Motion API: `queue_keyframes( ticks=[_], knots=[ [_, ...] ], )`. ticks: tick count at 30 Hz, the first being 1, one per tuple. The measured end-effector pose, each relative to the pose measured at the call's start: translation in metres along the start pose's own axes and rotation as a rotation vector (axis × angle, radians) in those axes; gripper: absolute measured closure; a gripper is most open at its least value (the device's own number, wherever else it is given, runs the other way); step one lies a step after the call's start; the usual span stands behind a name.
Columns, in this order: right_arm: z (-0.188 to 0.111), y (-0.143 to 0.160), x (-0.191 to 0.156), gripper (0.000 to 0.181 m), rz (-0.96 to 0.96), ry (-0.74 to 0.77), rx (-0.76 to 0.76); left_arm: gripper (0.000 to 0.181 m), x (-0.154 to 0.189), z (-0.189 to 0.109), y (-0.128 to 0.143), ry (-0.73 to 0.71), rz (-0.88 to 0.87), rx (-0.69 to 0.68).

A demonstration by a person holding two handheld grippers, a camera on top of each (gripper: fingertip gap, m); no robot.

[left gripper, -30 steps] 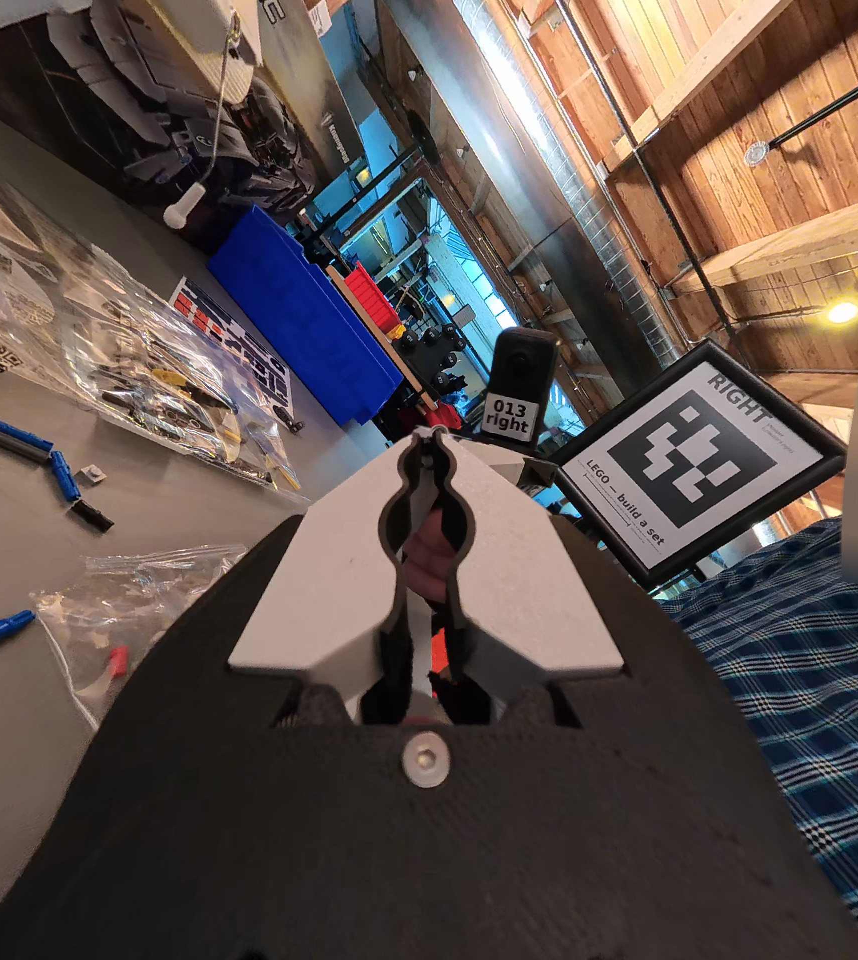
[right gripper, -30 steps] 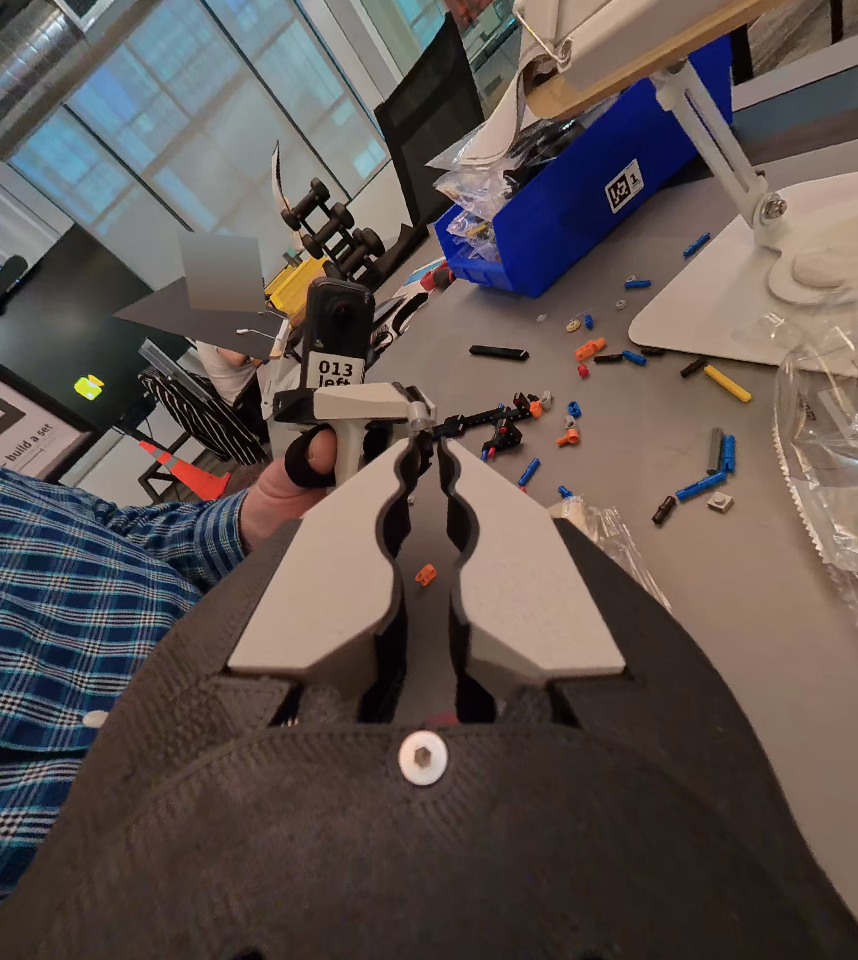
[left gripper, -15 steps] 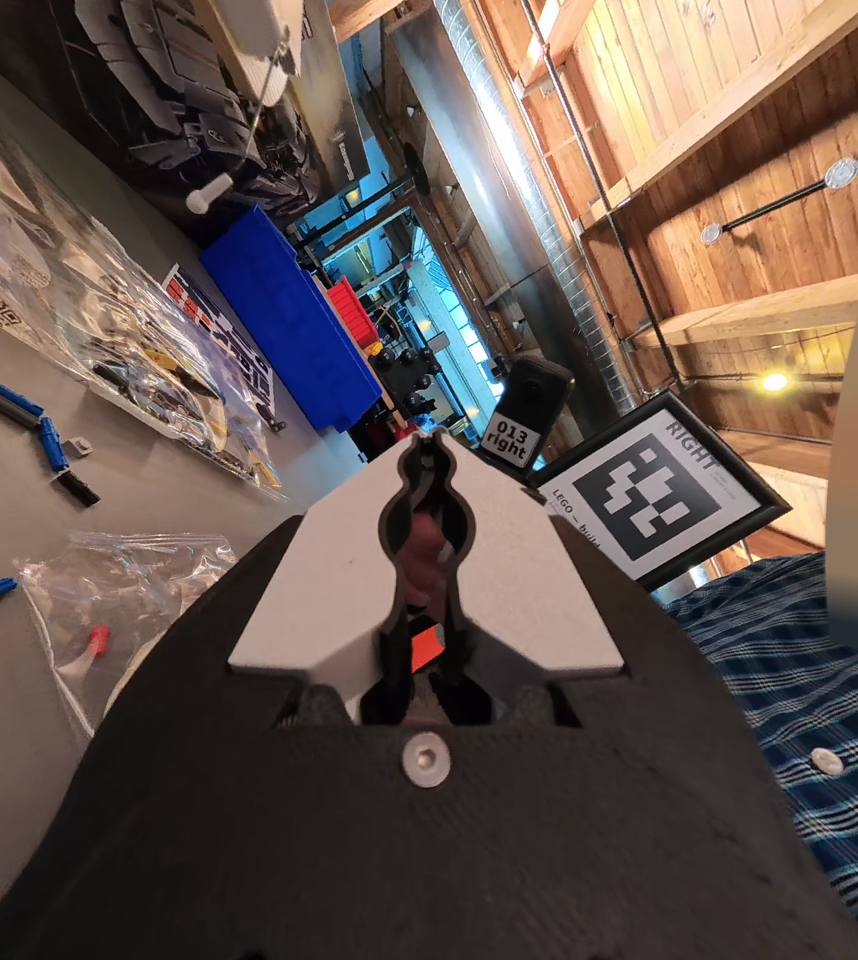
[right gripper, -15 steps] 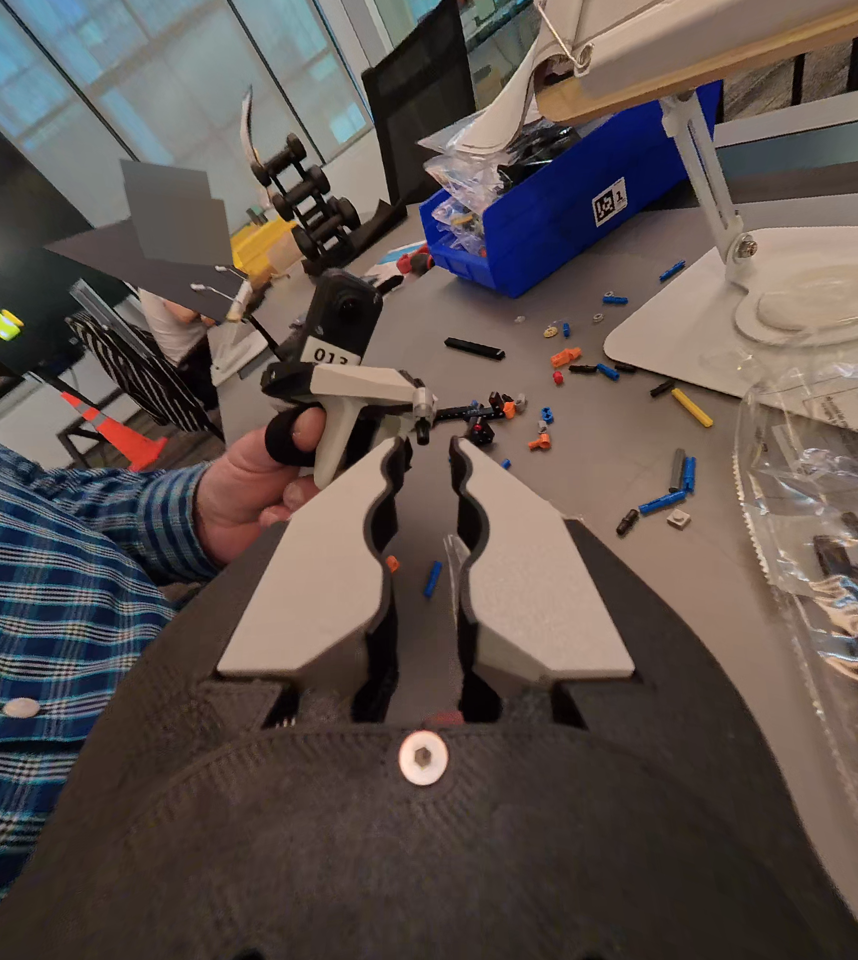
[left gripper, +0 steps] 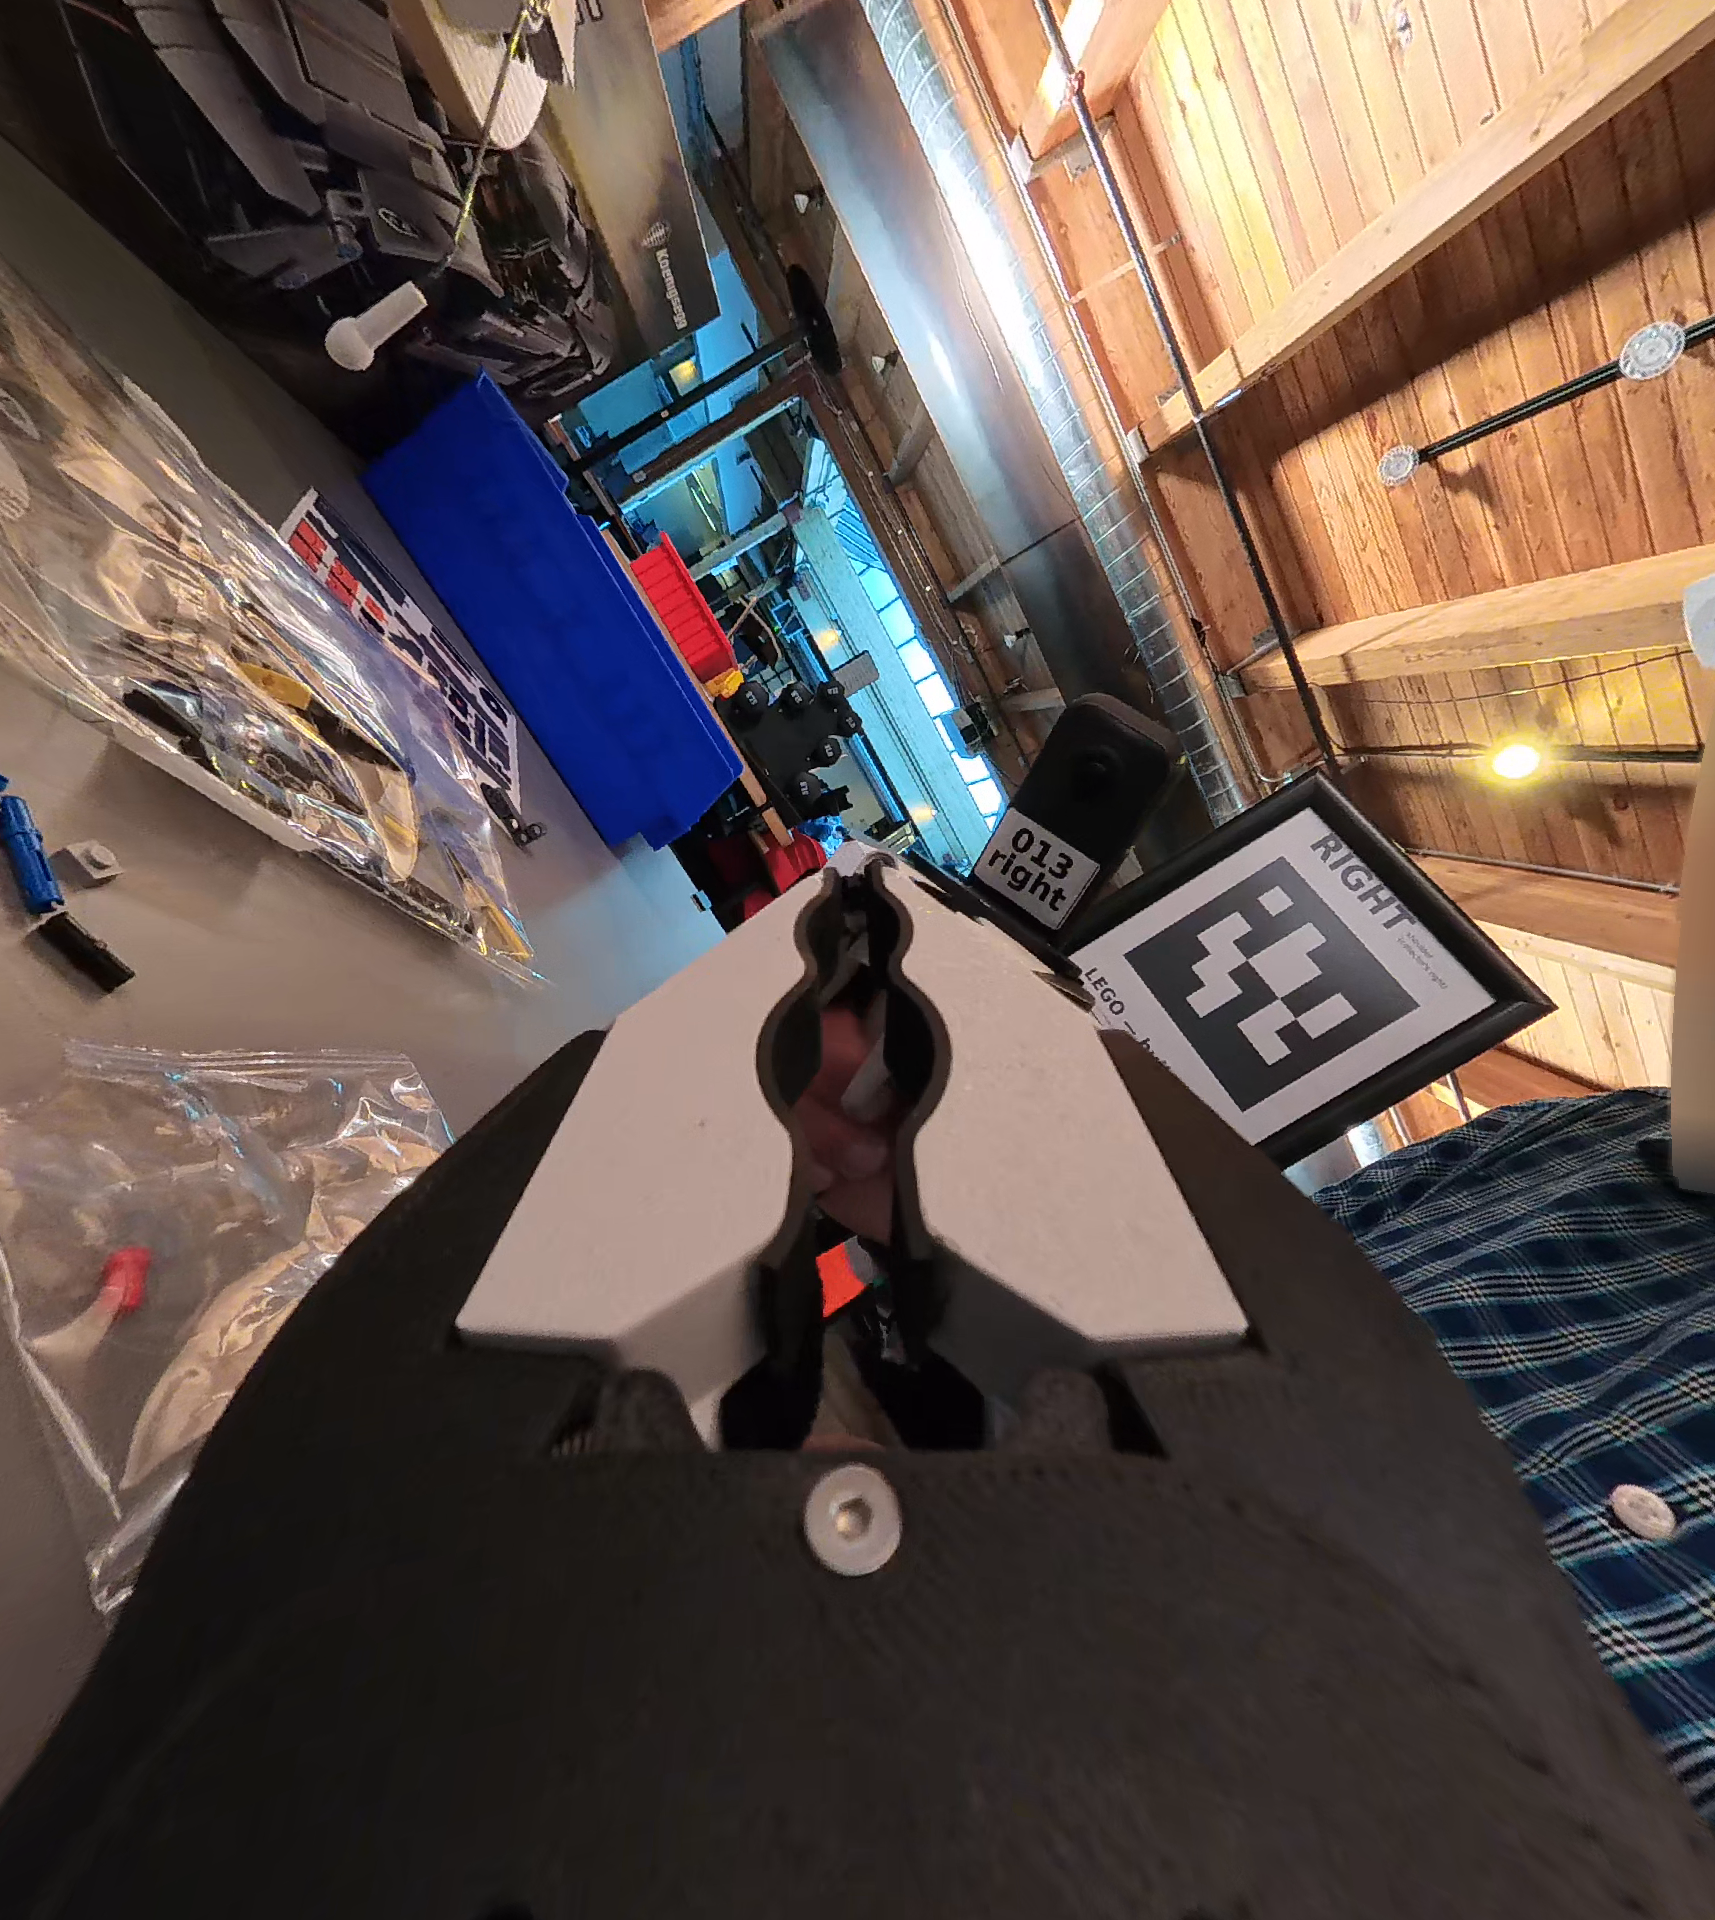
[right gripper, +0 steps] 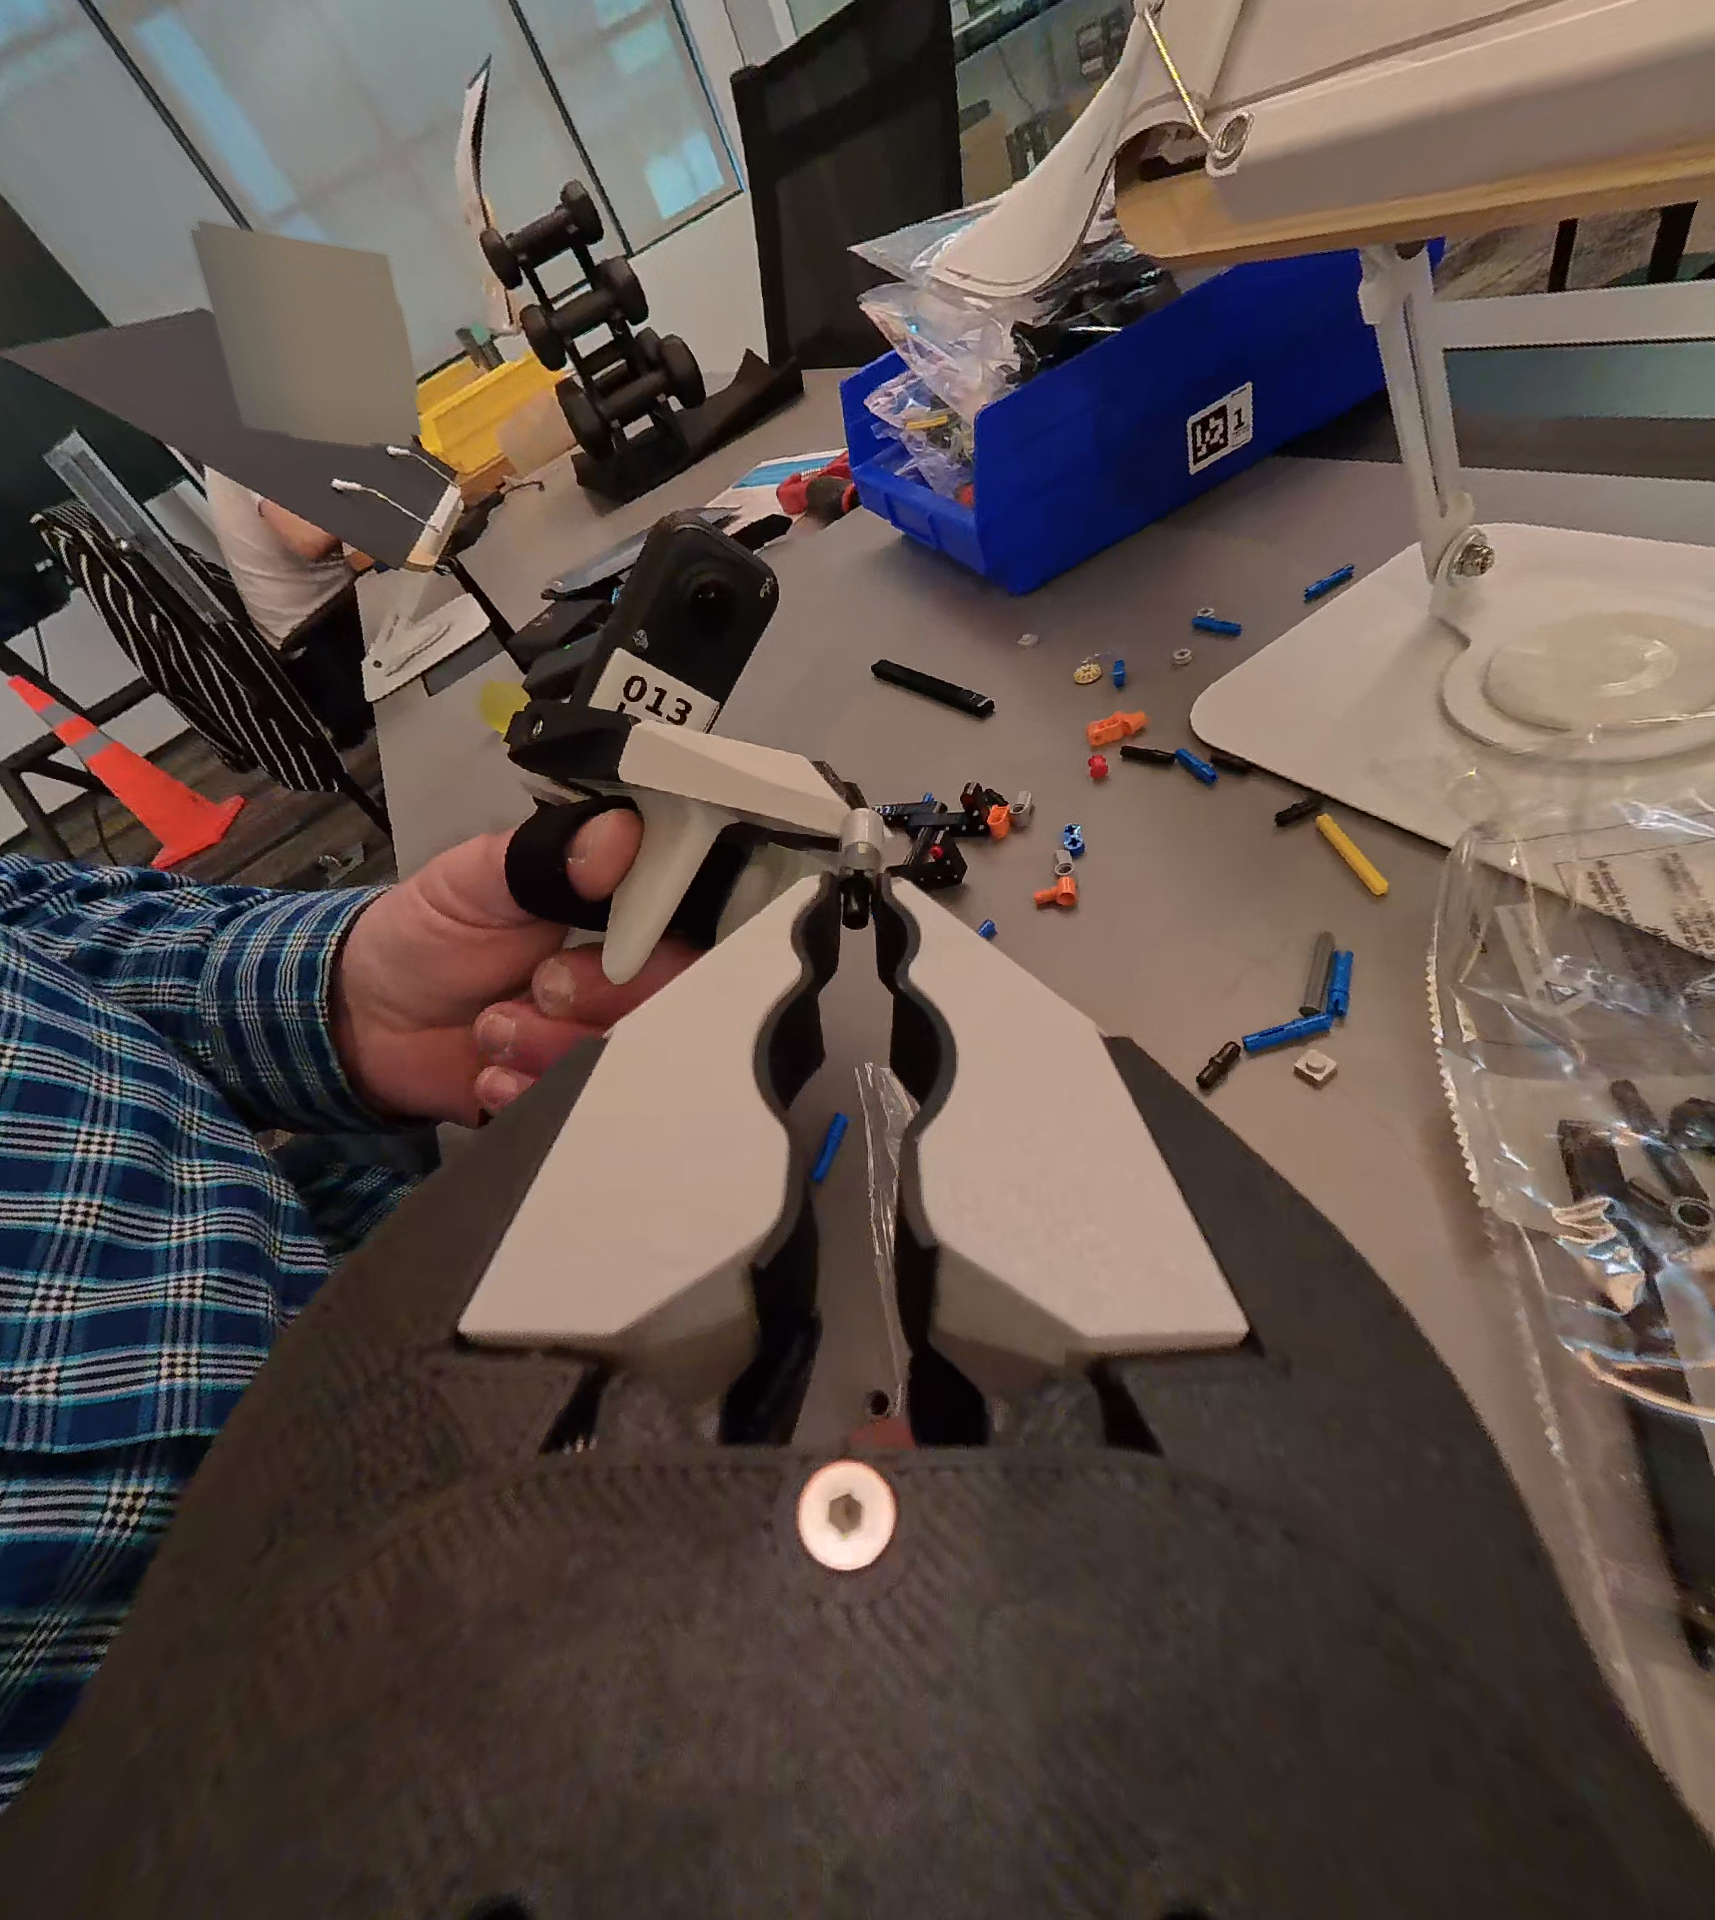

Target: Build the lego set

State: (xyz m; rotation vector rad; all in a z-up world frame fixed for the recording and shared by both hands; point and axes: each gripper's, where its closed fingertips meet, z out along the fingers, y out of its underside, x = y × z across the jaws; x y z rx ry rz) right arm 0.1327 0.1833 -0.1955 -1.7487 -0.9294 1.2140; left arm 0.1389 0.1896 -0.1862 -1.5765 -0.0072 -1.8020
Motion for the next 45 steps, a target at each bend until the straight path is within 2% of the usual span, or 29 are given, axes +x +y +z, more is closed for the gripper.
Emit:
queue_keyframes(
  ticks=[1, 6, 10, 18, 20, 23, 25, 28, 35, 36, 39, 45],
  knots=[
    [0.0, 0.0, 0.0, 0.177, 0.0, 0.0, 0.003, 0.18, 0.0, 0.0, 0.0, -0.002, 0.008, -0.002],
    [-0.006, -0.006, 0.001, 0.177, -0.008, 0.007, 0.027, 0.161, 0.001, -0.001, -0.003, -0.084, 0.165, -0.016],
    [-0.011, -0.004, 0.009, 0.177, 0.01, 0.018, 0.028, 0.155, 0.001, -0.003, -0.006, -0.146, 0.301, -0.059],
    [-0.014, 0.005, 0.018, 0.177, 0.004, 0.031, 0.002, 0.135, -0.012, -0.023, -0.013, -0.31, 0.534, -0.17],
    [-0.013, 0.007, 0.02, 0.177, 0.002, 0.032, -0.004, 0.124, -0.014, -0.026, -0.015, -0.336, 0.57, -0.188],
    [-0.012, 0.01, 0.021, 0.177, -0.001, 0.033, -0.012, 0.095, -0.019, -0.025, -0.012, -0.37, 0.607, -0.246],
    [-0.012, 0.012, 0.023, 0.177, -0.011, 0.042, -0.021, 0.087, -0.022, -0.024, -0.01, -0.39, 0.643, -0.278],
    [-0.012, 0.014, 0.025, 0.177, -0.015, 0.048, -0.029, 0.088, -0.028, -0.026, -0.007, -0.429, 0.687, -0.321],
    [-0.015, 0.017, 0.03, 0.177, -0.025, 0.06, -0.038, 0.118, -0.044, -0.051, -0.023, -0.572, 0.849, -0.426],
    [-0.016, 0.017, 0.03, 0.177, -0.027, 0.064, -0.041, 0.128, -0.046, -0.056, -0.024, -0.59, 0.875, -0.457],
    [-0.016, 0.02, 0.034, 0.177, -0.022, 0.068, -0.05, 0.141, -0.057, -0.068, -0.029, -0.659, 0.936, -0.545],
    [-0.015, 0.025, 0.036, 0.177, -0.036, 0.071, -0.074, 0.15, -0.083, -0.087, -0.025, -0.785, 1.048, -0.761]
  ],
)
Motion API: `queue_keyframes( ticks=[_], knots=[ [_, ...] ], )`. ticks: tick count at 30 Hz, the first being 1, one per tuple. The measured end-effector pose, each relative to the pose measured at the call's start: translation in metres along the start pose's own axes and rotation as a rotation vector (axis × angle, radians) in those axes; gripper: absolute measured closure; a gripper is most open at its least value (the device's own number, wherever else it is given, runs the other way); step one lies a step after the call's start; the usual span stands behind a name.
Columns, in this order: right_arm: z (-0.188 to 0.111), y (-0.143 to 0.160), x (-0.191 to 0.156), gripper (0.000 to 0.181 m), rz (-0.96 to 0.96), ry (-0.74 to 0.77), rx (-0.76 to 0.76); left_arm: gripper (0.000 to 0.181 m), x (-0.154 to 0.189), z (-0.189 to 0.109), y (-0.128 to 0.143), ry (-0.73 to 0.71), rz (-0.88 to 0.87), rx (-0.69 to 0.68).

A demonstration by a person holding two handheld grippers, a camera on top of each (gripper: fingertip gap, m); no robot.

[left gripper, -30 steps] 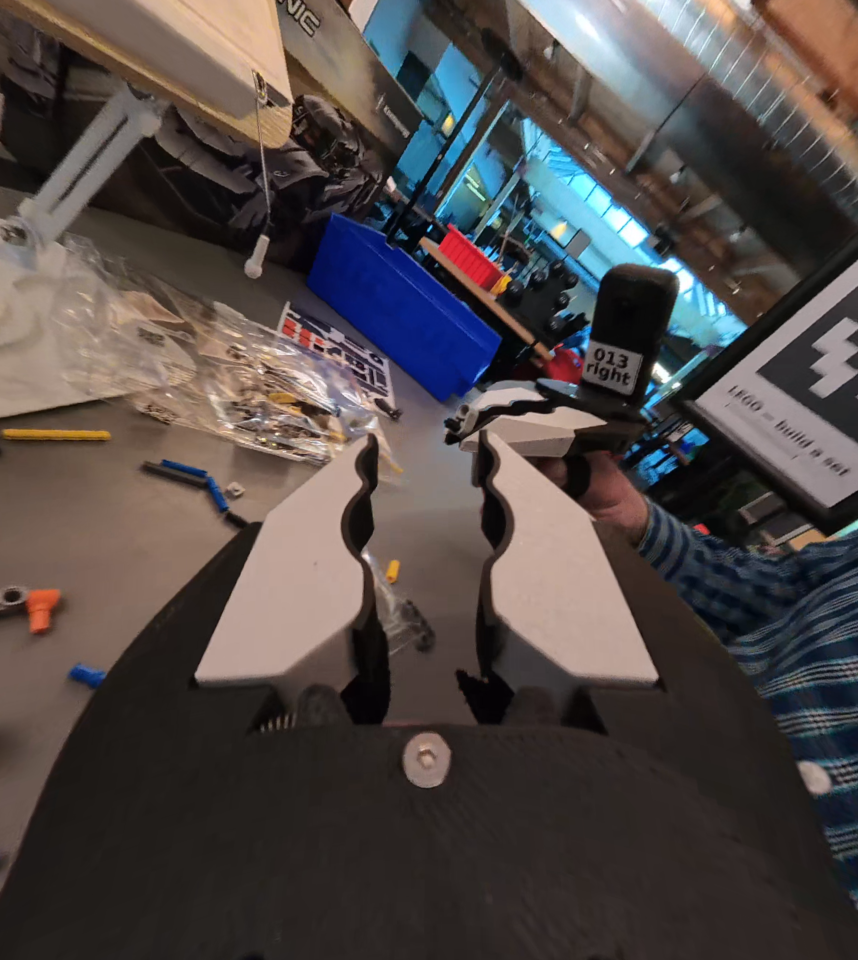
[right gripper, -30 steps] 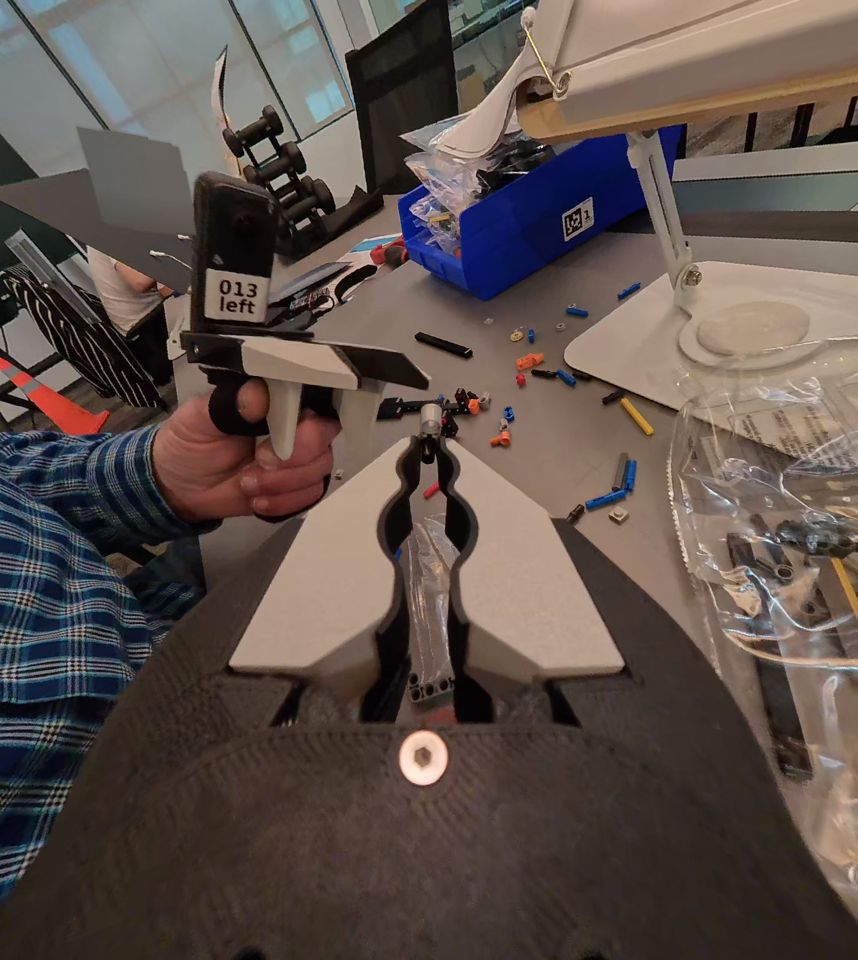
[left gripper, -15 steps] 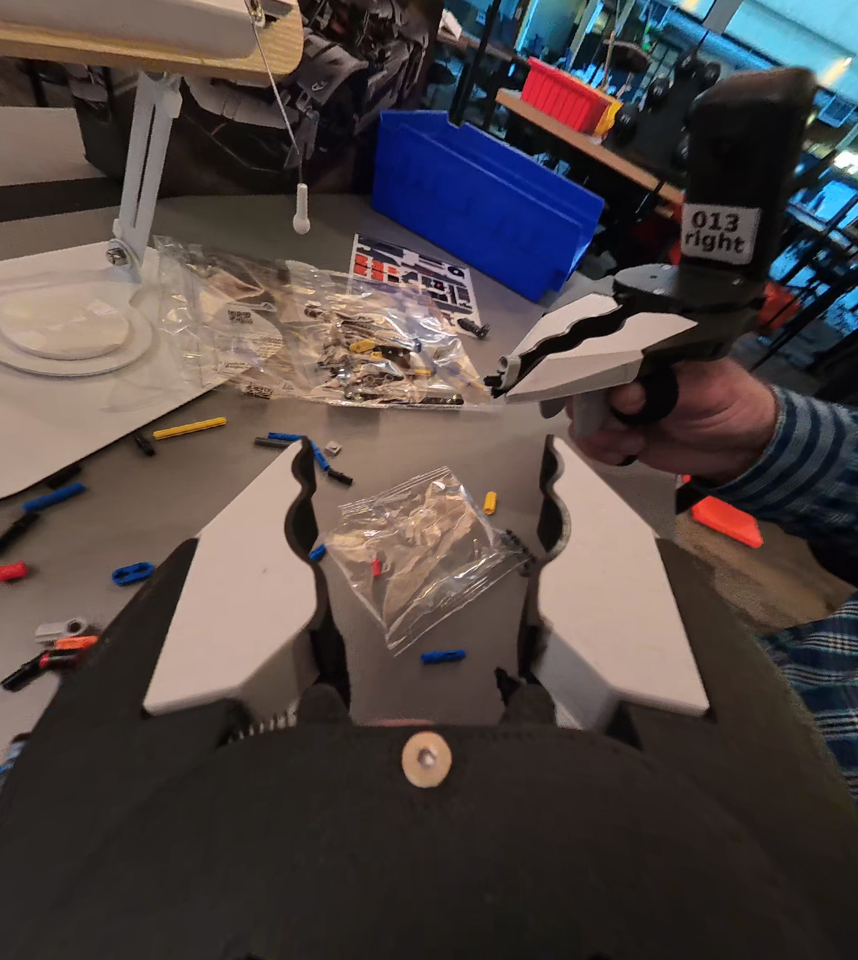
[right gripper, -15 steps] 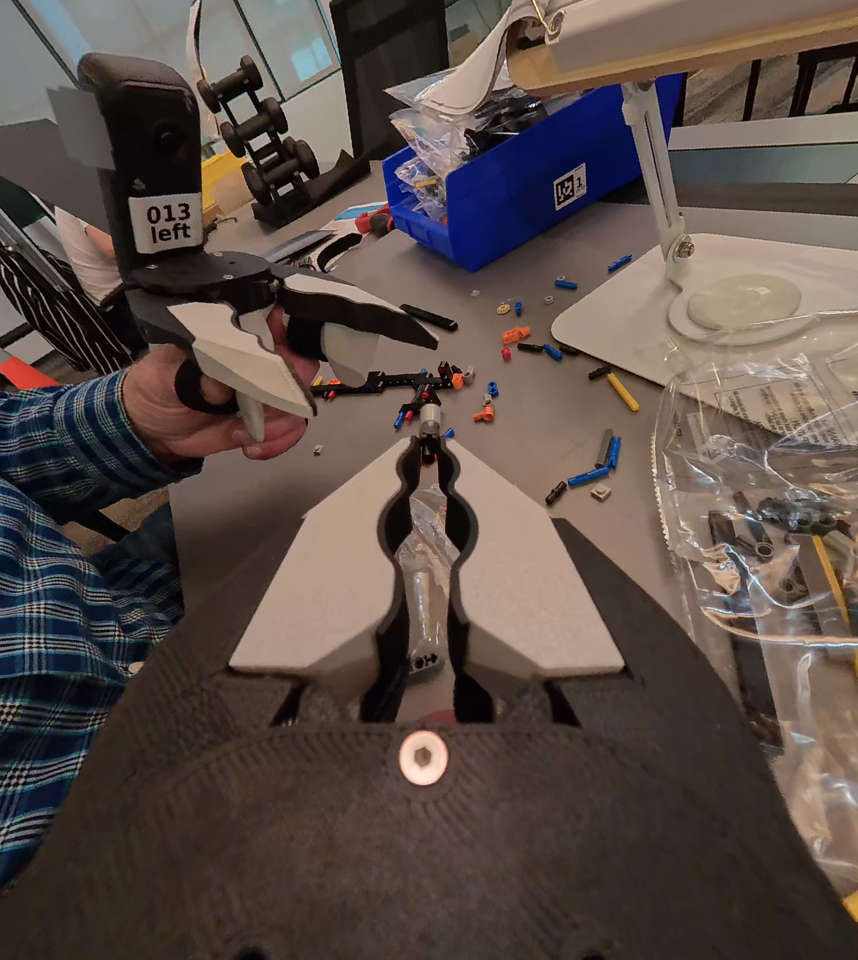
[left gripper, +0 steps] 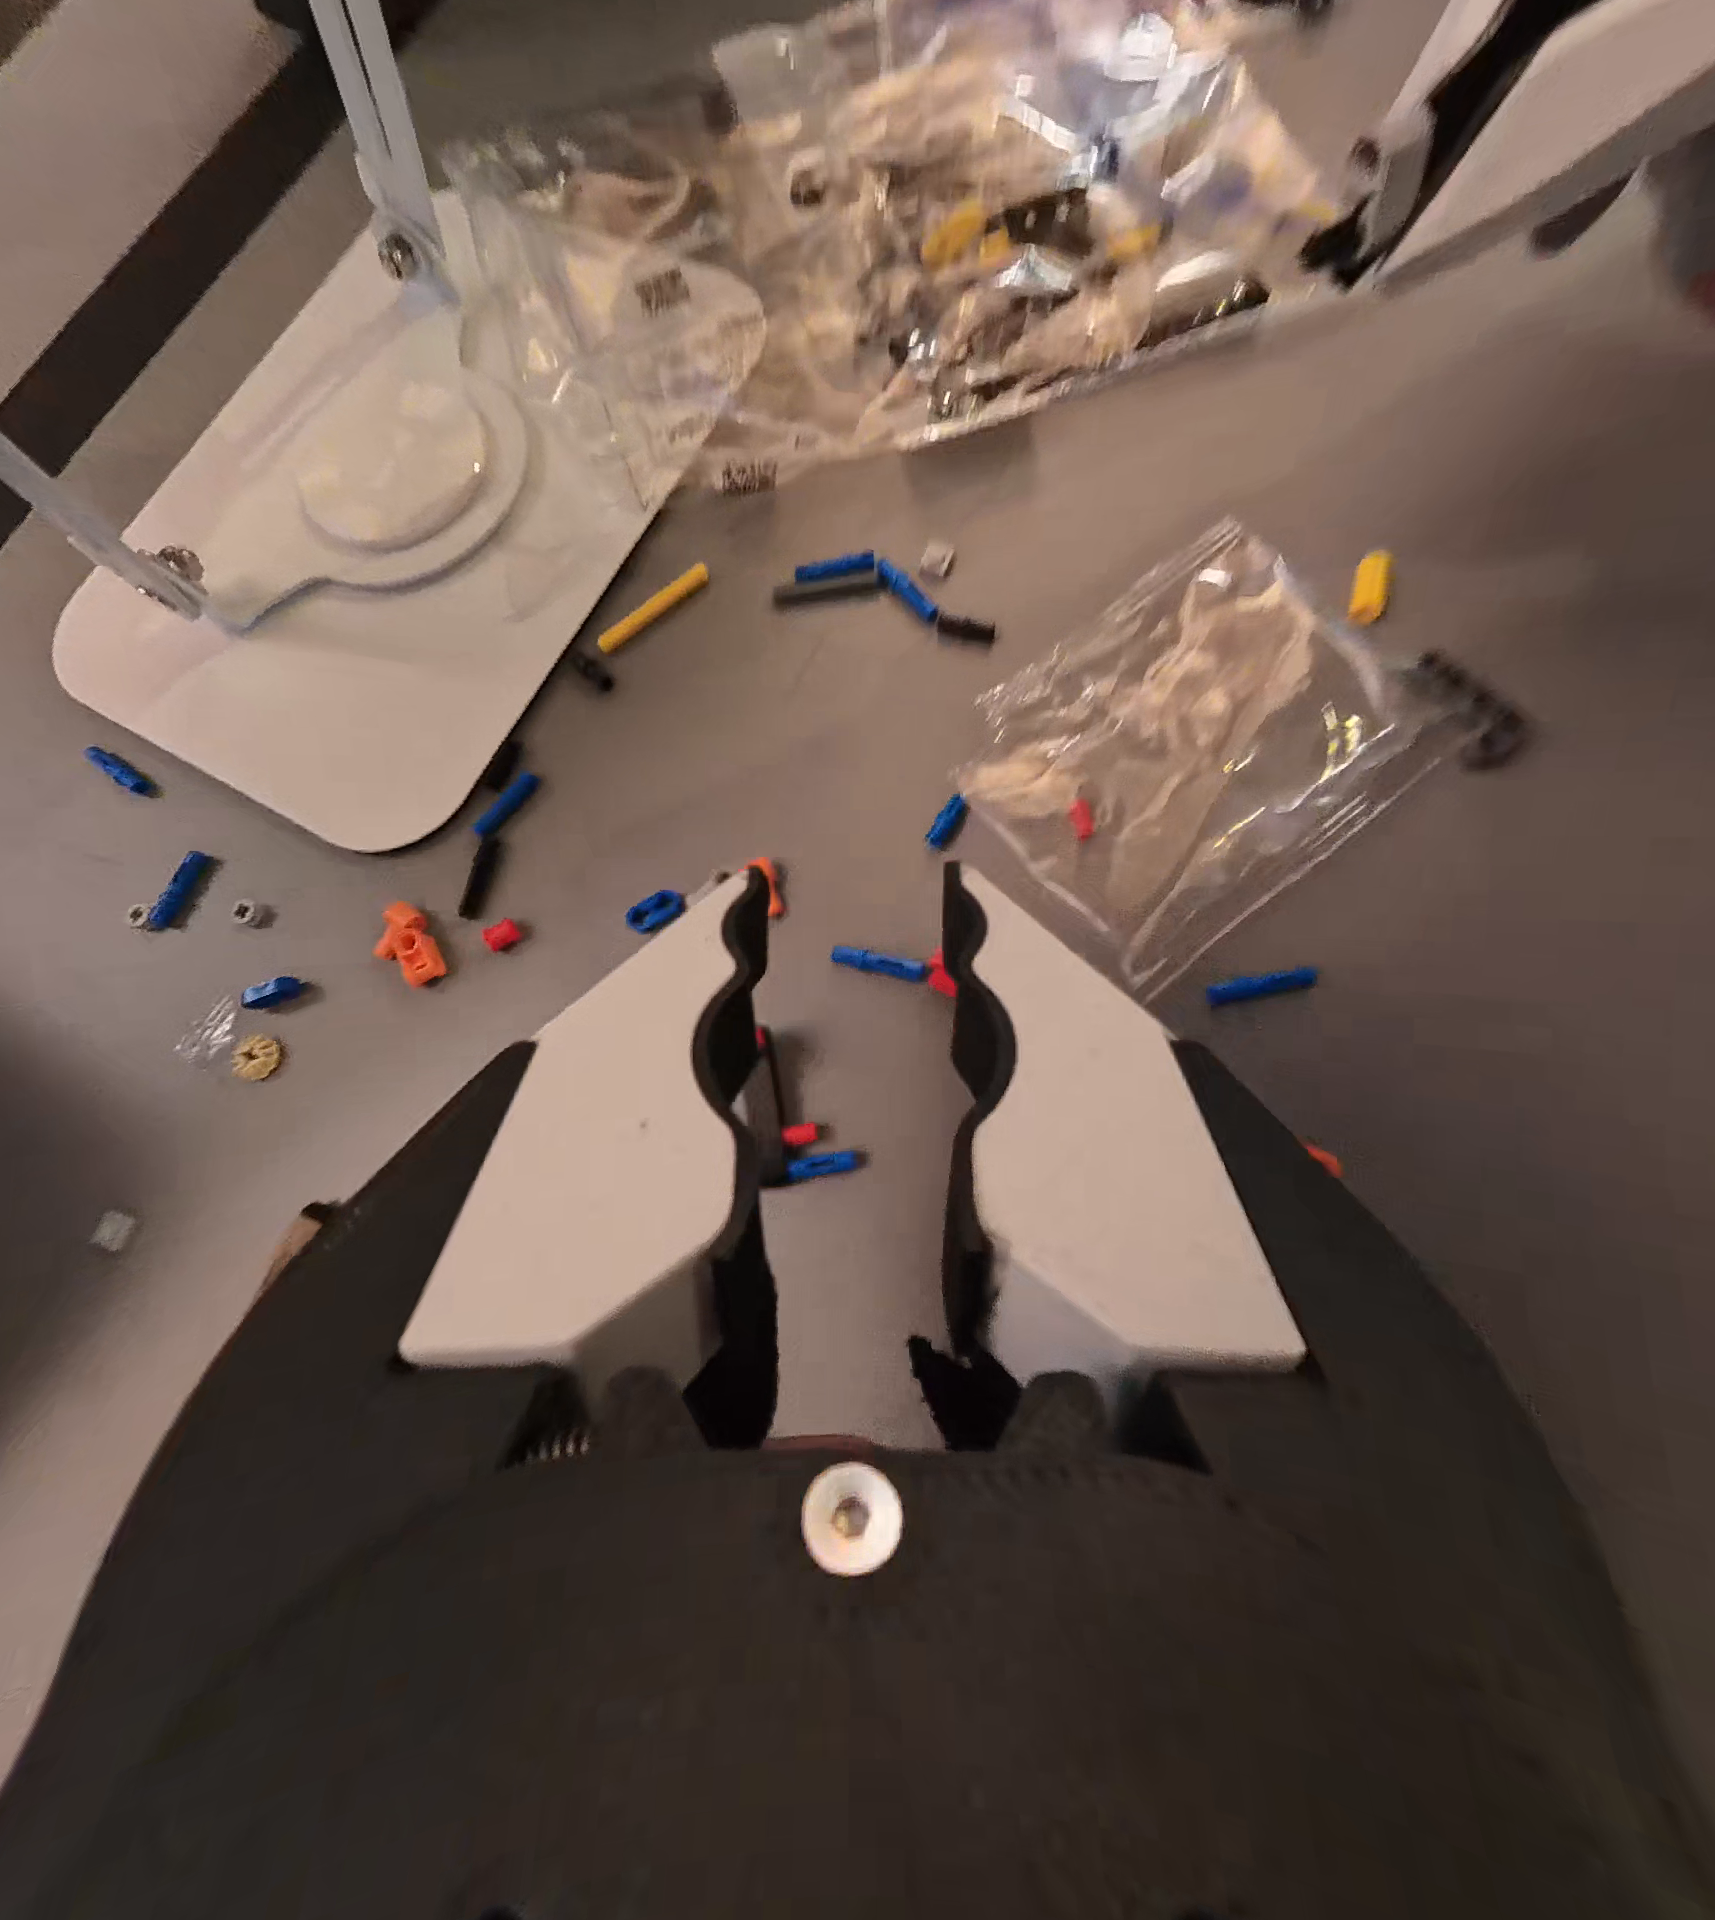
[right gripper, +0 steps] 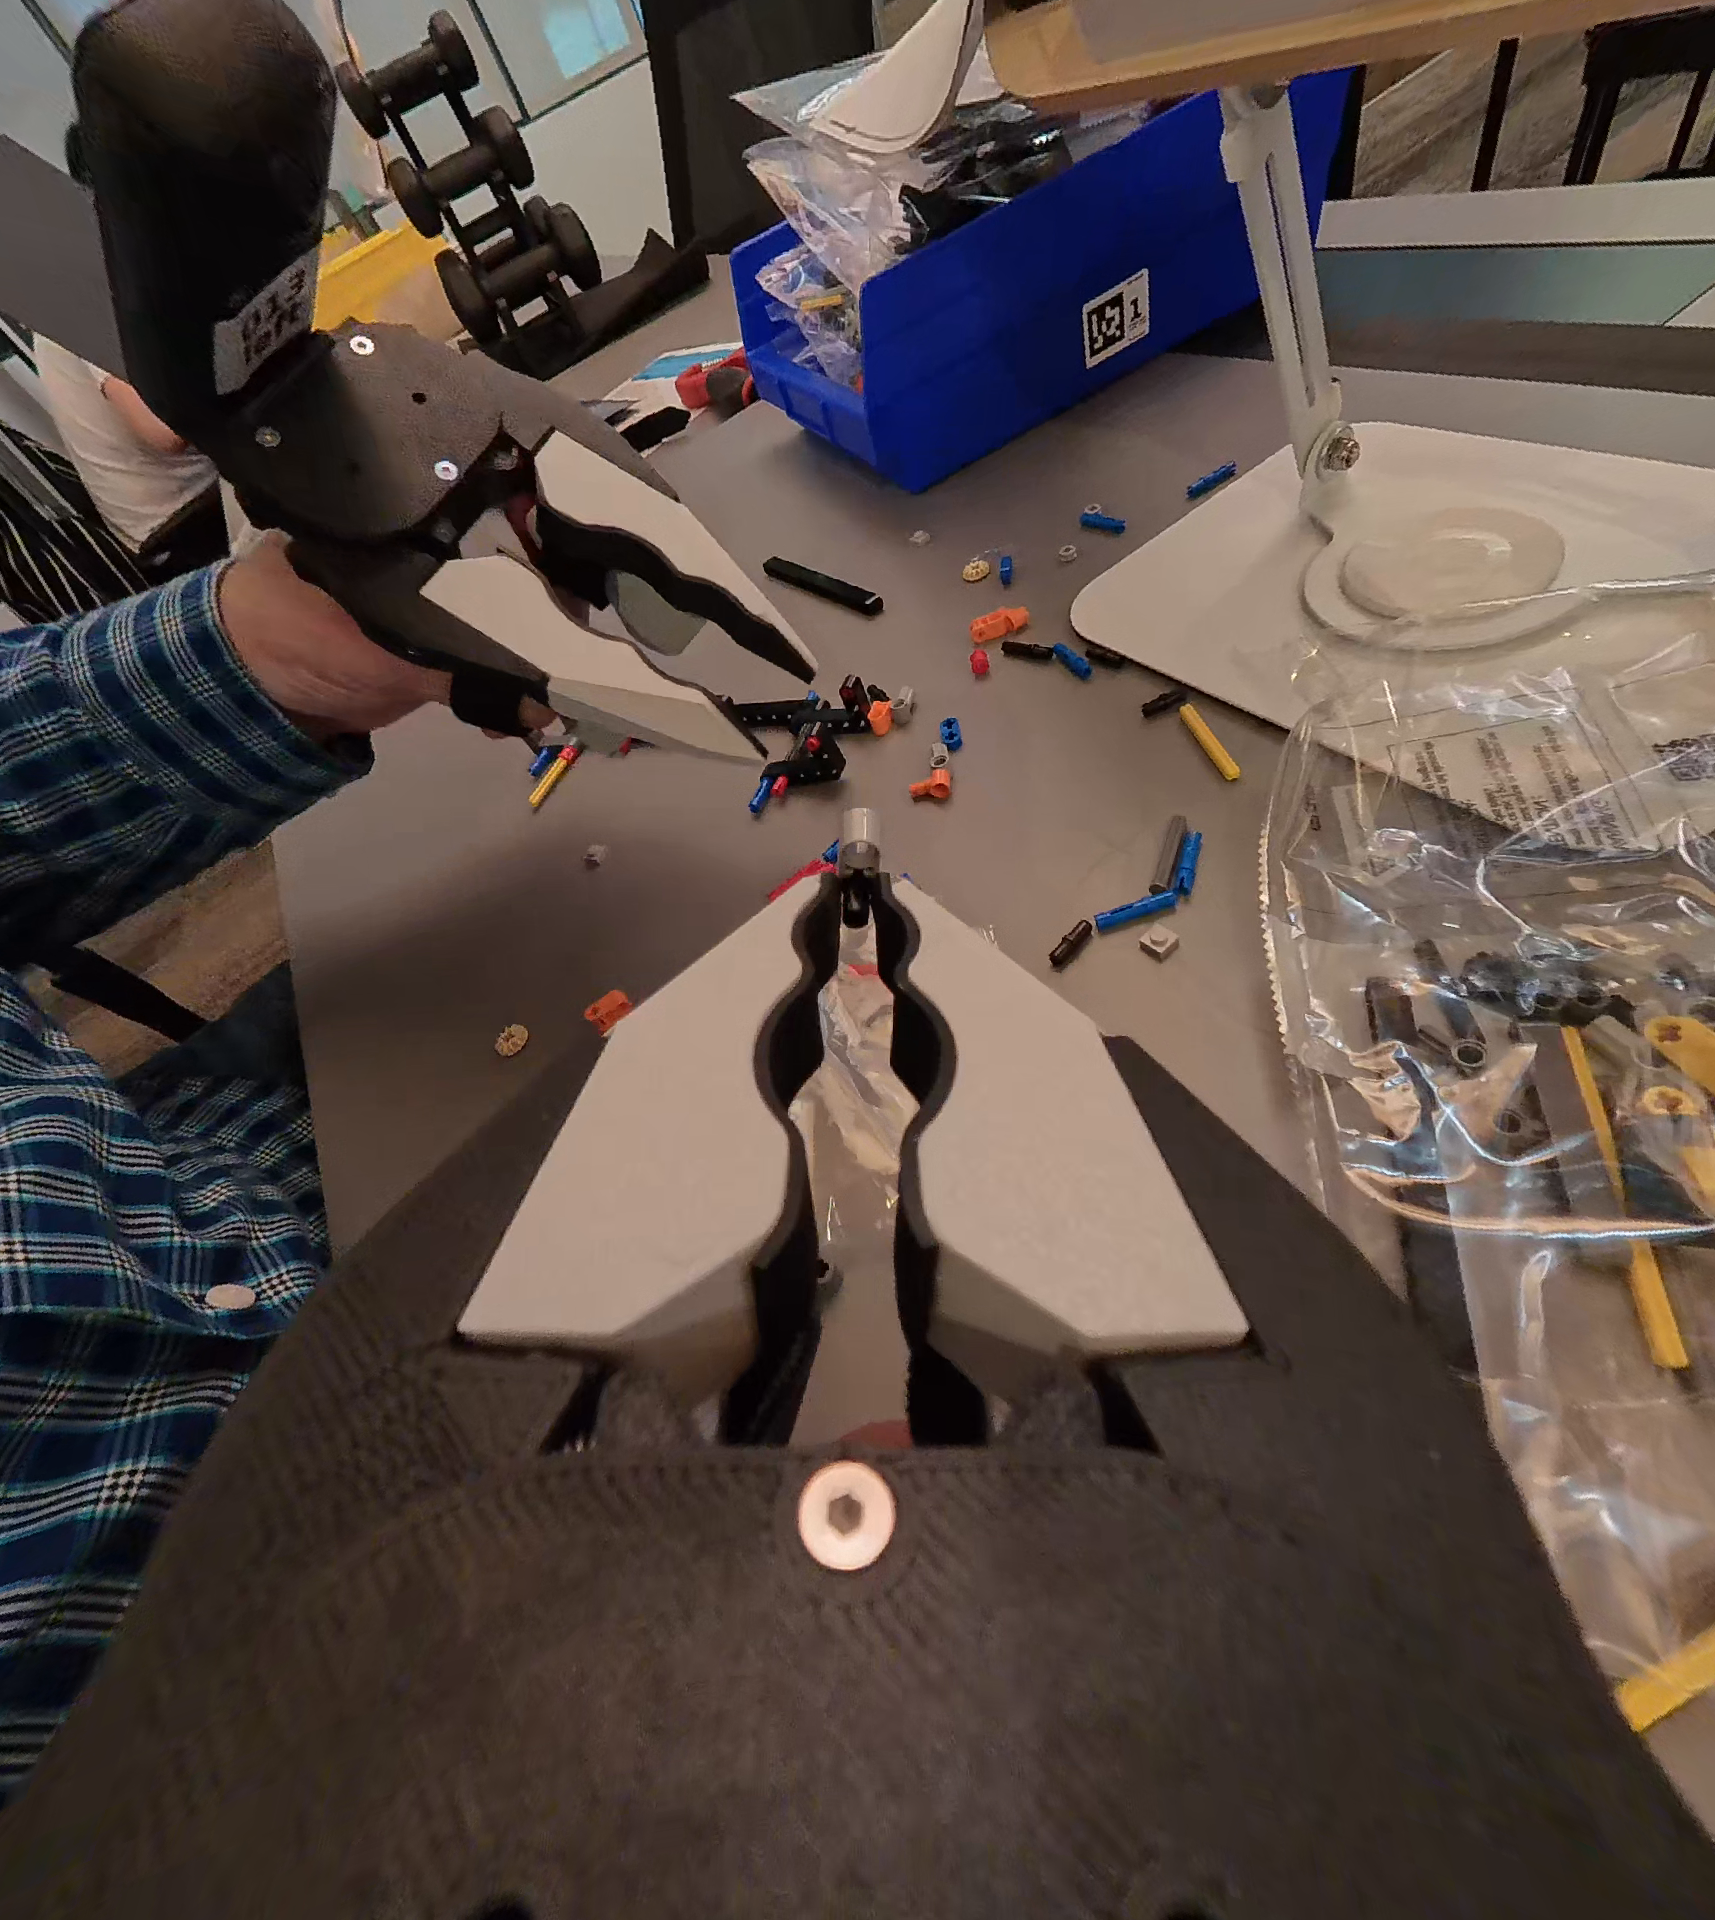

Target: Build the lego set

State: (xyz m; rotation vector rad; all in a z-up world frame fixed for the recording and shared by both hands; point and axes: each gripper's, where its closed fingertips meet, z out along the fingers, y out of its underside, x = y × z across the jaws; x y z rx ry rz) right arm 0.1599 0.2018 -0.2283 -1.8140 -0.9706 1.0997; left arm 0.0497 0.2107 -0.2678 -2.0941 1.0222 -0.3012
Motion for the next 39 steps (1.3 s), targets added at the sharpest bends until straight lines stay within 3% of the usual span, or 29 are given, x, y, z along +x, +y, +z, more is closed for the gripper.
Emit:
queue_keyframes(
  ticks=[6, 12, 22, 33, 39],
  knots=[
    [0.001, 0.002, 0.001, 0.177, 0.001, 0.0, -0.007, 0.159, -0.012, 0.01, 0.003, -0.024, 0.002, -0.069],
    [0.001, 0.003, 0.0, 0.177, 0.002, -0.009, -0.01, 0.165, -0.021, 0.029, 0.008, -0.04, 0.203, -0.211],
    [0.0, 0.003, 0.0, 0.177, 0.013, -0.021, -0.005, 0.164, -0.02, 0.049, 0.02, 0.212, 0.606, -0.375],
    [-0.003, 0.003, 0.005, 0.177, 0.045, -0.032, 0.013, 0.165, -0.022, 0.051, 0.028, 0.417, 0.758, -0.452],
    [-0.005, 0.003, 0.007, 0.177, 0.055, -0.033, 0.018, 0.173, -0.026, 0.055, 0.036, 0.447, 0.8, -0.48]
  ],
)
